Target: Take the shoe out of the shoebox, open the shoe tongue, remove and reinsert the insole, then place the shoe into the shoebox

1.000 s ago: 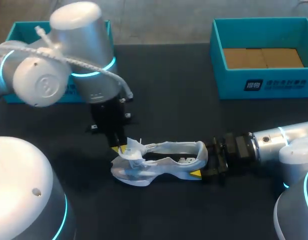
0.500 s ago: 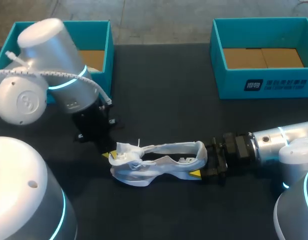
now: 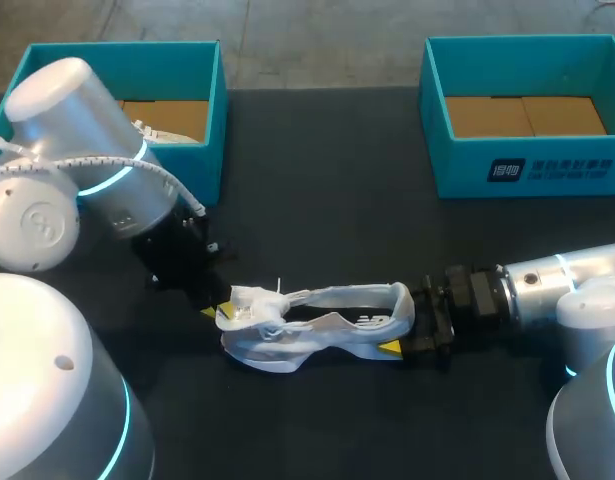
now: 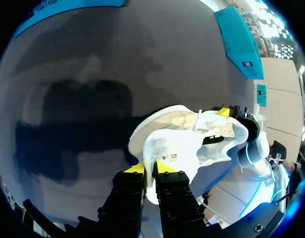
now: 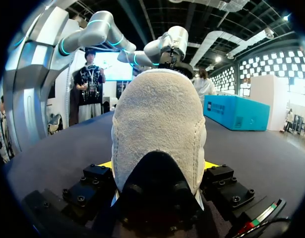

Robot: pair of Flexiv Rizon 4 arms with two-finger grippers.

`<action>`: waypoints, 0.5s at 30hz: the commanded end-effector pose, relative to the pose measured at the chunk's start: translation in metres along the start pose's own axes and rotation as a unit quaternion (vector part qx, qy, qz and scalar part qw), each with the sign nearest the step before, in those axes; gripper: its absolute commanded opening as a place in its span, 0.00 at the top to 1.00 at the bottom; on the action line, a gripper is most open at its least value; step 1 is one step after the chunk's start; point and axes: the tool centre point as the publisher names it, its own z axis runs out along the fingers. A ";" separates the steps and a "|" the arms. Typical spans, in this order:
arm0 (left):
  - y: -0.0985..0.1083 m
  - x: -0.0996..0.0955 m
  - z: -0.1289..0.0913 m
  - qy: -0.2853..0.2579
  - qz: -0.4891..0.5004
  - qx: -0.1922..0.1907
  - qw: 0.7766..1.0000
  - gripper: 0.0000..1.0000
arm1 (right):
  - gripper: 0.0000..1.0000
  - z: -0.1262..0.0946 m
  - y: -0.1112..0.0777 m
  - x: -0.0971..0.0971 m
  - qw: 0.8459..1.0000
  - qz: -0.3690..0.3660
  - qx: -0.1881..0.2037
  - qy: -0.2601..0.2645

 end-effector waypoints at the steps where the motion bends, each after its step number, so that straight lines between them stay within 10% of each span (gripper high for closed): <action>1: 0.013 -0.002 -0.012 0.006 0.012 0.017 1.000 0.67 | 1.00 -0.001 -0.001 0.001 1.000 0.000 0.001 0.000; 7: 0.017 0.007 -0.033 0.014 0.039 0.032 0.999 0.45 | 1.00 -0.001 -0.001 0.001 1.000 0.000 0.001 0.000; 15: 0.022 0.025 -0.065 0.018 0.096 0.031 0.995 0.48 | 1.00 -0.001 -0.001 0.001 1.000 0.000 0.001 0.000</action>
